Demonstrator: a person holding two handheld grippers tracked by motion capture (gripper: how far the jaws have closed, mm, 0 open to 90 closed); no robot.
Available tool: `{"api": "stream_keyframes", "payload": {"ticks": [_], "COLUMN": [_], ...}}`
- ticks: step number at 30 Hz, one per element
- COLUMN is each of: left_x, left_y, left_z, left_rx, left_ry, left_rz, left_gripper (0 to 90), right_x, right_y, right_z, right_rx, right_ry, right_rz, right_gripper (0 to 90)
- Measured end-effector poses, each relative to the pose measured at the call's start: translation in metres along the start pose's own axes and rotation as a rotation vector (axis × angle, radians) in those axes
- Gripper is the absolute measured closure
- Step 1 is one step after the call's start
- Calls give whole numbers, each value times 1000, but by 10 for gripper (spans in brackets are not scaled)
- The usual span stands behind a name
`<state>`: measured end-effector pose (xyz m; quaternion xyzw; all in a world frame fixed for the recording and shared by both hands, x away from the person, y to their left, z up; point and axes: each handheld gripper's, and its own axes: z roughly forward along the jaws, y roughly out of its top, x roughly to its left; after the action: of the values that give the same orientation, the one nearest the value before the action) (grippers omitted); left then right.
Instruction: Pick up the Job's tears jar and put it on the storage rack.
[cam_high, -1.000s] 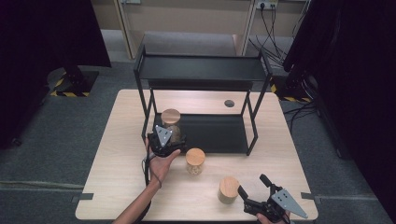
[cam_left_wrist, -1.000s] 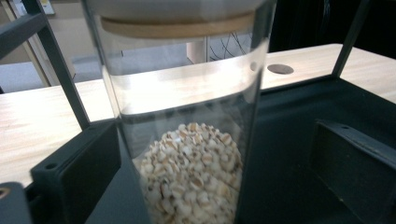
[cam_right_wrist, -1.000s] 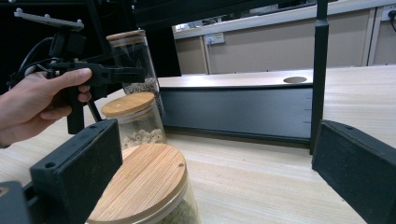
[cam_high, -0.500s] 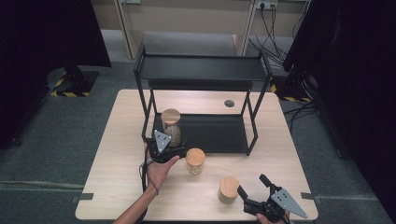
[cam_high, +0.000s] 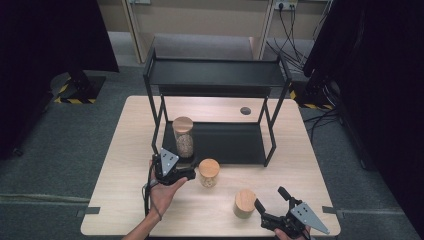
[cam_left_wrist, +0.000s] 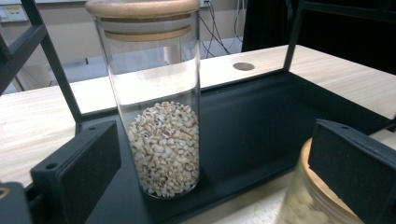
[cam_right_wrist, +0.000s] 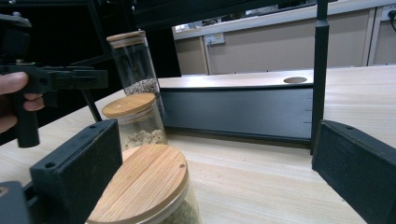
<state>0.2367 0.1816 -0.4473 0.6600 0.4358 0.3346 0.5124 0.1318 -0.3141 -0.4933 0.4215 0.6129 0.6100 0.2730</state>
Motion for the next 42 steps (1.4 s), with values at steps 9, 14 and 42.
{"api": "stream_keyframes", "payload": {"ticks": [9,14,42], "left_x": [-2,-1,2], "left_y": [-5,-10,-38], "left_z": [-13,-22,-58], "left_rx": [-4,-11,-43], "left_ry": [-44,-62,-160], "left_rz": [1,0,-25], "left_gripper": [19,19,19], "right_x": [0,0,0], "right_y": [0,0,0], "right_z": [0,0,1], "right_rx": [-1,-1,-1], "right_ry": [0,2,7], "right_rz": [1,0,2], "right_gripper": [18,18,18]}}
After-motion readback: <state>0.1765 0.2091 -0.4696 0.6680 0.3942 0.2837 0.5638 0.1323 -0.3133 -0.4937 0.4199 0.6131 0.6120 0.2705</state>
